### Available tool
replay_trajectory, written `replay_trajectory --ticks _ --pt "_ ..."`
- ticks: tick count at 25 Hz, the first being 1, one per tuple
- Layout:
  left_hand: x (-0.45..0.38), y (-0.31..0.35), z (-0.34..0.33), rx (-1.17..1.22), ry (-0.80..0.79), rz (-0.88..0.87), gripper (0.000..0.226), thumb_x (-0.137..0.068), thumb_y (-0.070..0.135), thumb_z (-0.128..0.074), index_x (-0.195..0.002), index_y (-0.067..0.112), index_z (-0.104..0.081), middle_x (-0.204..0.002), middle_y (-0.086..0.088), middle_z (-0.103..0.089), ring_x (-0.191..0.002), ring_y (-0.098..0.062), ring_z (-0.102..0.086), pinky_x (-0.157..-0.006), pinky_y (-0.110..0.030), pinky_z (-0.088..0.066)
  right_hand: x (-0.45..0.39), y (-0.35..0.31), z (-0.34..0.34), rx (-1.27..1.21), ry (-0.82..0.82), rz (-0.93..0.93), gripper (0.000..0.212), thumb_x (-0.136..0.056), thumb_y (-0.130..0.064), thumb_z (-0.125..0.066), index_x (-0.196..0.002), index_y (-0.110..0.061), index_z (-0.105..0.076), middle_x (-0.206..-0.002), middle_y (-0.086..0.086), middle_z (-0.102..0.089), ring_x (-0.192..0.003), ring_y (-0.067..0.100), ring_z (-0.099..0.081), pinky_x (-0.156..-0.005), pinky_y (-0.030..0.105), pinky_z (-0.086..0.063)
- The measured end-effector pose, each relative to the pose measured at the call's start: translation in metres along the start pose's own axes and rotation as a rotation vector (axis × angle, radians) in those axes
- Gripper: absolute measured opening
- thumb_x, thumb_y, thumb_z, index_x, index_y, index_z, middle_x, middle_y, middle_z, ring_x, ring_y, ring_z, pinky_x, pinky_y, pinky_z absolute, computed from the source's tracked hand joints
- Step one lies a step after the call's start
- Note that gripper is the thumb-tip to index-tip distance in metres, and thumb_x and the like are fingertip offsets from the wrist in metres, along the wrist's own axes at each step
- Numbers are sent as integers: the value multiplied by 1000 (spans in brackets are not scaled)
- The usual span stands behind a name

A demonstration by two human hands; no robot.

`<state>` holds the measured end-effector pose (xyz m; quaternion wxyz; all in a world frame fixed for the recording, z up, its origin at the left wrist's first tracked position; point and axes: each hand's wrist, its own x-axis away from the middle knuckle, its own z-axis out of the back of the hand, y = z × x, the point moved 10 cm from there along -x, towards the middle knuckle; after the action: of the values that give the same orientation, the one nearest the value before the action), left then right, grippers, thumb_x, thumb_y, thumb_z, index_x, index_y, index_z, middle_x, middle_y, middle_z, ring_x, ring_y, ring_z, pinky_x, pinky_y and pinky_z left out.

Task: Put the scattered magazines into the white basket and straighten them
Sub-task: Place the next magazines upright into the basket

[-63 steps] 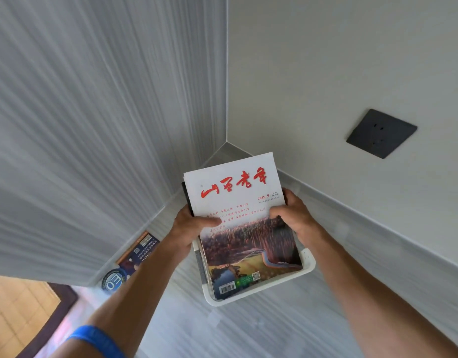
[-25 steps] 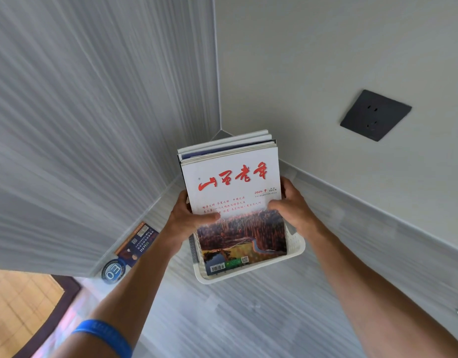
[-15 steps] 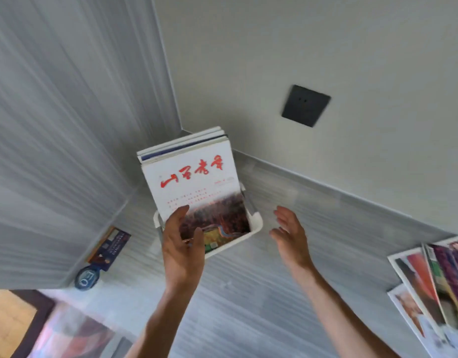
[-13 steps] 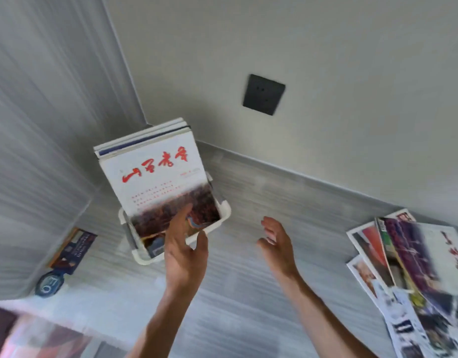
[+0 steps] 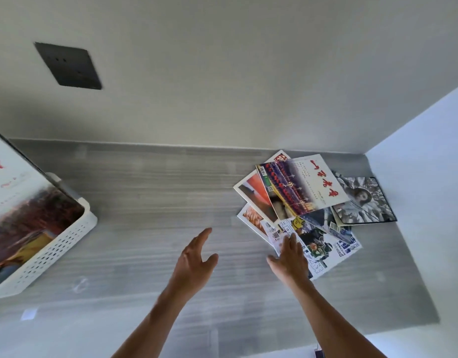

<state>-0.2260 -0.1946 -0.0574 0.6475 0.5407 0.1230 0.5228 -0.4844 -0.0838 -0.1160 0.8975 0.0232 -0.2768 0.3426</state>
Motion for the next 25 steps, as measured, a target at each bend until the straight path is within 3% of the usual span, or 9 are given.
replay_trajectory --ticks 3,9,14,19,22,25 --pt "0 -11 -13 -34 -13 47 62 -87 18 -61 -144 31 -41 -145 5 -50 -133 -11 -45 -108 -30 -39 10 9 -27 101 -23 77 107 -84 -64 -53 -154 -12 9 -164 8 12 -150 35 -2 -117 48 -21" --pt "-3 -28 -21 -98 -1 121 56 -87 18 -61 -140 27 -47 -138 -1 -56 -128 -15 -50 -102 -29 -41 62 -30 -63 241 -69 276 108 -78 -82 -33 -154 -15 6 -163 11 14 -149 35 -5 -118 50 -16" --pt "0 -46 -8 -218 50 136 54 -85 15 -59 -138 20 -50 -141 -3 -55 -129 -21 -50 -105 -32 -41 121 -94 -118 287 -238 494 99 -84 -76 -30 -154 -21 13 -157 12 28 -149 37 4 -120 52 -5" --pt "11 -76 18 -505 123 110 58 -85 19 -61 -141 17 -46 -148 -1 -44 -135 -20 -42 -110 -33 -34 160 -138 -143 339 -339 712 91 -87 -69 -34 -155 -22 4 -162 -2 22 -146 46 11 -119 53 -1" --pt "5 -79 11 -645 92 59 69 -88 35 -61 -148 18 -32 -154 -2 -33 -141 -22 -32 -116 -34 -27 176 -145 -157 307 -427 816 85 -84 -69 -34 -153 -28 -9 -161 -15 18 -146 44 16 -119 58 -8" --pt "-8 -80 7 -794 52 95 83 -86 43 -64 -152 17 -21 -149 -8 -34 -134 -26 -37 -116 -39 -27 165 -126 -147 168 -403 821 75 -85 -63 -38 -152 -36 -15 -159 -25 14 -149 25 18 -119 55 -19"
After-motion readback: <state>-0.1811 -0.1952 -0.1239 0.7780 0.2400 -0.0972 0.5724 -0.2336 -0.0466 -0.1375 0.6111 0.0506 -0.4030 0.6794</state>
